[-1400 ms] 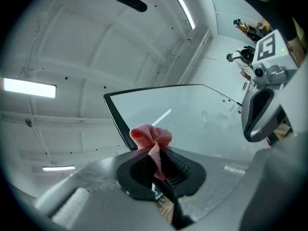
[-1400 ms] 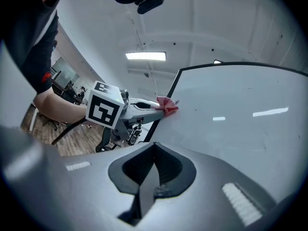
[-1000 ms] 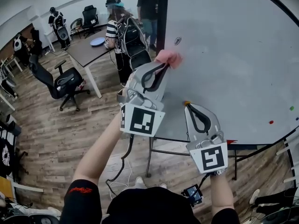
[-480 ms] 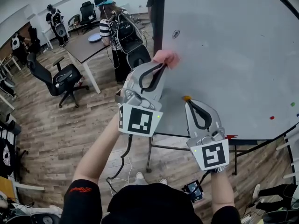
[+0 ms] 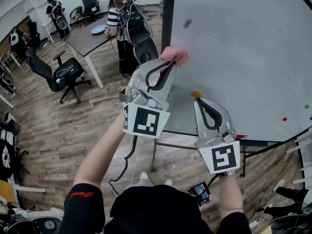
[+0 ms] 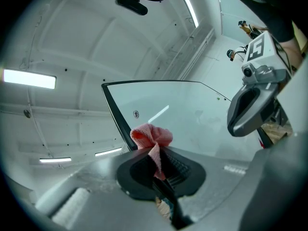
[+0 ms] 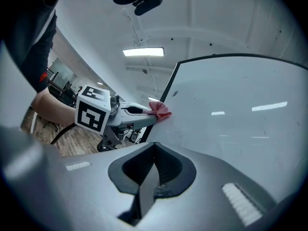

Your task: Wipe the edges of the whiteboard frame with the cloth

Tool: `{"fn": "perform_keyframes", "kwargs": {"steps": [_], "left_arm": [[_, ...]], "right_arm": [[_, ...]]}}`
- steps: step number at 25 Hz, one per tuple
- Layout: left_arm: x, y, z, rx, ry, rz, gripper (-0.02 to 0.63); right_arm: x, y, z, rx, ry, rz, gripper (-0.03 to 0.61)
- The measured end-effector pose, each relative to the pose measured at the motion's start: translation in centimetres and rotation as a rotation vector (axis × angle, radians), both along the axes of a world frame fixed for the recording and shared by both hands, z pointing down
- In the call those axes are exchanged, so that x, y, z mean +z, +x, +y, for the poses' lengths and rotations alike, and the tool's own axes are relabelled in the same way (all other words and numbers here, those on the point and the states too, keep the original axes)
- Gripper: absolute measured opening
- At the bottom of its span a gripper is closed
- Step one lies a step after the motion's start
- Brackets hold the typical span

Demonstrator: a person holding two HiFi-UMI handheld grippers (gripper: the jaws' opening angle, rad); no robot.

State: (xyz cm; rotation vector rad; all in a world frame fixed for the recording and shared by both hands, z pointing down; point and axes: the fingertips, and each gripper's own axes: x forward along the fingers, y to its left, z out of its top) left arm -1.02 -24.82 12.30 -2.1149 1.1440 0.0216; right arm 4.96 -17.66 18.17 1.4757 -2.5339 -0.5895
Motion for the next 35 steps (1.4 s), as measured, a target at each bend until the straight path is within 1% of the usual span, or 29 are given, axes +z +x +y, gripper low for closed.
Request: {"fn": "perform_keyframes", "kwargs": {"steps": [6,12,24,35], "left_arm": [[2.1,-0.6,1.3,0.002,-0.013,-0.002,0.017],[2.8,-0.2,0.6,0.002,-0.03,-0.003,0.017],[4.6,-0.5,0.3,0.0,-0.051,-0.022,0.017],[5.8,-0.4,-0.2,0.002,-0.076,-0.03,0.017]], "right_arm": [[1.7,-0.5,1.1,0.005,-0.005,-0.001,0.002],[1.9,0.0,0.4,0.008,-0.018,-0.008,0.002],[3.1,-0.4,0.1,0.009,-0.046,0.0,0.002],[3.6,0.0,-0.6,0.022,-0.071,-0.002,0.002]]}}
